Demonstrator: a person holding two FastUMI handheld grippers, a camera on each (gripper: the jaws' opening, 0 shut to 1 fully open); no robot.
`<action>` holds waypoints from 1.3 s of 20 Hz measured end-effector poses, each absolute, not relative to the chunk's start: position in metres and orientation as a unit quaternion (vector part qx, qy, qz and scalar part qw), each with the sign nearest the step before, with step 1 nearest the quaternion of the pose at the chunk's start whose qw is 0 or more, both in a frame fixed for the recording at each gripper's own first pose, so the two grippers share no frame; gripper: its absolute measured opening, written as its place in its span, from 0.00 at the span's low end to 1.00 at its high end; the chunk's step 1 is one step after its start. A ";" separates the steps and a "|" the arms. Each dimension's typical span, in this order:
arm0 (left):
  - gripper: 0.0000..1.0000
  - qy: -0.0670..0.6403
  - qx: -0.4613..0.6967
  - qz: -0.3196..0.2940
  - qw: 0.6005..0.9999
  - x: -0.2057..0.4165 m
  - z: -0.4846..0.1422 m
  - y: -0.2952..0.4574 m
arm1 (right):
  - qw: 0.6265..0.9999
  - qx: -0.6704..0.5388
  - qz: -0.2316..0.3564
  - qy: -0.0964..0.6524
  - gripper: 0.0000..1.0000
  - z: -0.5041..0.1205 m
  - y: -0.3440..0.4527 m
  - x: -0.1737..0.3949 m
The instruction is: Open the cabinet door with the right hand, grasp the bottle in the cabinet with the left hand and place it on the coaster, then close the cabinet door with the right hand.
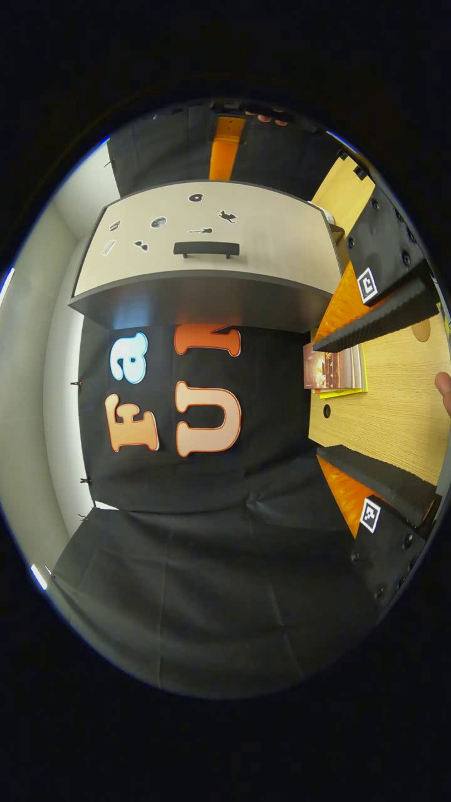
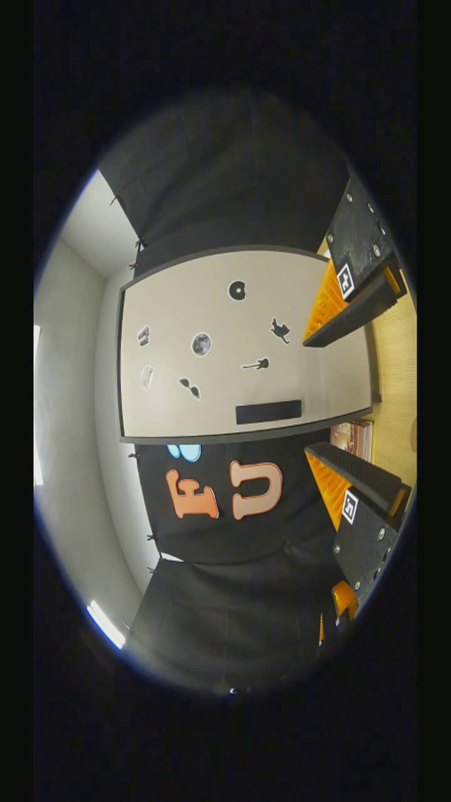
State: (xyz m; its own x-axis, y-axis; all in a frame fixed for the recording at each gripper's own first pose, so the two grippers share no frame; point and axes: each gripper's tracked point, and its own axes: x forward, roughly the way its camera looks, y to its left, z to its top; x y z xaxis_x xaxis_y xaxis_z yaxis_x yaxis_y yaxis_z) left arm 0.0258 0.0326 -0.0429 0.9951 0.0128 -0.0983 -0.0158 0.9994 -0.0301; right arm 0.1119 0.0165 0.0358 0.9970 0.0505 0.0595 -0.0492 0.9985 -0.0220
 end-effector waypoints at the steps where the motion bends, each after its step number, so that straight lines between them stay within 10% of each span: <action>1: 0.97 0.058 -0.015 0.016 0.998 0.030 -0.050 0.040 | 0.999 -0.015 0.027 -0.029 0.94 0.039 0.020 0.126; 12: 0.97 0.087 0.001 0.047 0.995 0.065 -0.074 0.097 | 0.999 -0.034 0.024 -0.023 1.00 0.051 0.047 0.258; 21: 0.97 0.107 0.000 0.055 0.993 0.075 -0.093 0.119 | 0.999 -0.039 0.006 -0.008 0.38 0.037 0.045 0.292; 26: 0.97 0.111 -0.001 0.050 0.993 0.070 -0.093 0.111 | 0.999 -0.032 0.012 0.001 0.33 0.036 0.044 0.289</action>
